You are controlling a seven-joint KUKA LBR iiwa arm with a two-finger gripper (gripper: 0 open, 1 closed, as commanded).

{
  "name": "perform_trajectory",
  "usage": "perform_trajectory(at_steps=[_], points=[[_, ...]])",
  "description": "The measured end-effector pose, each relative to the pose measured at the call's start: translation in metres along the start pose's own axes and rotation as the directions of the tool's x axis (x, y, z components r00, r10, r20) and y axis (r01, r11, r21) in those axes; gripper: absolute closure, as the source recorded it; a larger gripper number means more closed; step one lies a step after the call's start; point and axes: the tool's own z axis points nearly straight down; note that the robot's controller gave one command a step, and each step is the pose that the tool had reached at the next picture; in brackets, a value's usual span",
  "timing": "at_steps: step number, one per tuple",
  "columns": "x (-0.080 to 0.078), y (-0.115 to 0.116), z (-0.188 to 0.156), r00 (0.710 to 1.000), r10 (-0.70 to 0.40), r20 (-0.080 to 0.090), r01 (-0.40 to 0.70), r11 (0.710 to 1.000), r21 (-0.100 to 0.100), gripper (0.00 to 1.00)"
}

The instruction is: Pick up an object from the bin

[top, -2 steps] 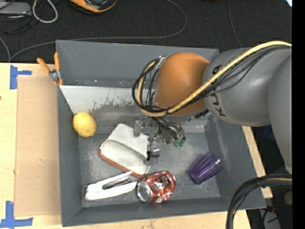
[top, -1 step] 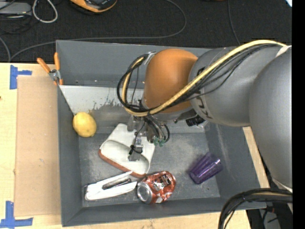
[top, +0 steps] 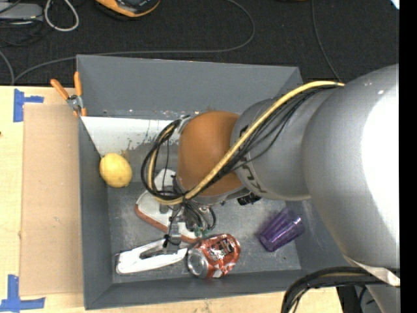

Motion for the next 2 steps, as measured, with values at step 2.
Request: perform_trajectory(at_steps=[2], points=[[-0.007, -0.019, -0.015, 0.997, 0.069, 0.033, -0.069, 0.998, -0.007, 0.00]])
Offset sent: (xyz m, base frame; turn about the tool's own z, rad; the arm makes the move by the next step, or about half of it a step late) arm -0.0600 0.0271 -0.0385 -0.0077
